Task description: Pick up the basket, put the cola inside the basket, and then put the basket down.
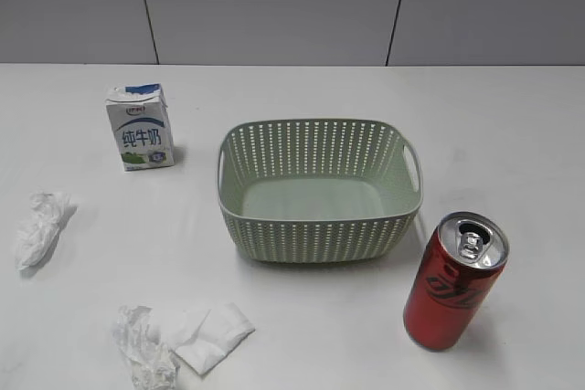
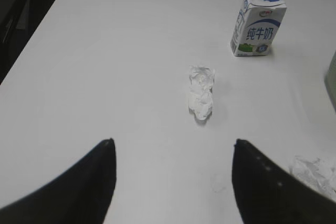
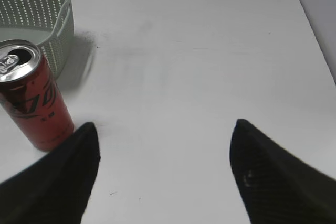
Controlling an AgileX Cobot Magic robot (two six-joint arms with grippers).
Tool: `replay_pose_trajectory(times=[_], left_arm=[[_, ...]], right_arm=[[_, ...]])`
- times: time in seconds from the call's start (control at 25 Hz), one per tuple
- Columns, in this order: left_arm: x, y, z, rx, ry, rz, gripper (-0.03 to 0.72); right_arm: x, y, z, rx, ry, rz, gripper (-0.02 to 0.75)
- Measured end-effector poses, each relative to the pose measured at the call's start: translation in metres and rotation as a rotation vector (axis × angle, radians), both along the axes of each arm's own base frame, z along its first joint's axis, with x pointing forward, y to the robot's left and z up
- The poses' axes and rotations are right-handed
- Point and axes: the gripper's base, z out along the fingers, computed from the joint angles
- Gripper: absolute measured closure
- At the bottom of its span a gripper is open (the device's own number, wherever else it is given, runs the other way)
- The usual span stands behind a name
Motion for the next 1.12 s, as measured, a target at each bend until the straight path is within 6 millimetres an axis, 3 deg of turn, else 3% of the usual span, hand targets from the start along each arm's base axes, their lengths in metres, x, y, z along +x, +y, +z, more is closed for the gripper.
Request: replay_pose_trajectory(times=[0.72, 0.92, 1.12], left_arm=[[0.000, 0.000, 0.001, 0.000, -0.008, 0.000, 0.170], [0.005, -0.005, 0.022, -0.057, -0.111, -0.027, 0.170], [0.031, -0.006, 0.038, -0.106, -0.090, -0.035, 0.170]], right_arm=[[0.000, 0.000, 0.000, 0.000, 0.000, 0.000, 0.153], [0.000, 0.000, 0.000, 0.000, 0.000, 0.000, 0.153], [0.000, 0.000, 0.000, 0.000, -0.001, 0.000, 0.153]])
